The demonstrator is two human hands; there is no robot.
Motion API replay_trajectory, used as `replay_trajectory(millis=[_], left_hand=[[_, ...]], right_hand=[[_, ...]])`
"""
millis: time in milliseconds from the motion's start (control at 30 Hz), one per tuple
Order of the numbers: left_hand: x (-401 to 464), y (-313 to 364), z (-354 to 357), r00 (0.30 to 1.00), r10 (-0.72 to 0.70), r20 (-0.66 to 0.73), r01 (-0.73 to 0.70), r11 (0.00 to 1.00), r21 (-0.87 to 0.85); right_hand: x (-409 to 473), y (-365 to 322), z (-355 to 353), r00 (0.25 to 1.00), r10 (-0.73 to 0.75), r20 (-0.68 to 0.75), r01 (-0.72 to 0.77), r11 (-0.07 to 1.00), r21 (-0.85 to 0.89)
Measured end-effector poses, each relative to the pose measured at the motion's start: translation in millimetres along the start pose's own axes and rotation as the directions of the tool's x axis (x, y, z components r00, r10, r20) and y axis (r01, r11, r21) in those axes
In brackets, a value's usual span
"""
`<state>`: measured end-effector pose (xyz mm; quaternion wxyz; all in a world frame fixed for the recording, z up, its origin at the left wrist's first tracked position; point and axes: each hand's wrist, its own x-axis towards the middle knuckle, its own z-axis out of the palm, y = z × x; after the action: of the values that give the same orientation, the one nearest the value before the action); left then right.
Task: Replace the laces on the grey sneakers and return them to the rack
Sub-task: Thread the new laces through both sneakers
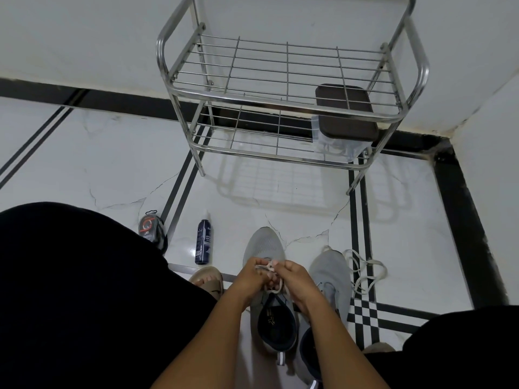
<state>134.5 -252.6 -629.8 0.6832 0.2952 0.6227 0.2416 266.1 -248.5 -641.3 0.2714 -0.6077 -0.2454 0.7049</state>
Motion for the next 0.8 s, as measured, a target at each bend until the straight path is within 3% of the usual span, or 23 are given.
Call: replay_trajectory(millis=[100, 300, 400, 500, 800], left_hand=[[2.1, 0.1, -2.7, 0.998, -0.021, -0.061, 0.02, 0.999, -0.026], [-5.9, -2.8, -3.8, 0.991, -0.084, -0.103, 0.055, 0.963, -0.264], [-7.2, -7.3, -2.9, 0.991, -0.102, -0.082, 0.063, 0.921, -0.384], [-7.7, -8.0, 0.4, 0.995, -0.096, -0.033, 0.077, 0.923, -0.378], [-7.9, -4.4, 0.1, 0.995, -0.101, -0.019, 0.09, 0.943, -0.32]], right_hand=[[-1.6, 0.7, -3.9, 0.999, -0.04, -0.012, 0.04, 0.999, -0.003], [-6.8, 0.4, -4.5, 0.998, 0.002, 0.064, -0.016, 0.975, 0.221], [-7.4, 1.1, -1.2, 0.998, 0.01, -0.064, 0.008, 0.962, 0.273], [-4.1, 5.3, 0.1, 0.984, 0.012, -0.176, 0.043, 0.951, 0.305], [-2.1, 7.5, -1.7, 0.999, 0.028, -0.018, -0.021, 0.948, 0.318]])
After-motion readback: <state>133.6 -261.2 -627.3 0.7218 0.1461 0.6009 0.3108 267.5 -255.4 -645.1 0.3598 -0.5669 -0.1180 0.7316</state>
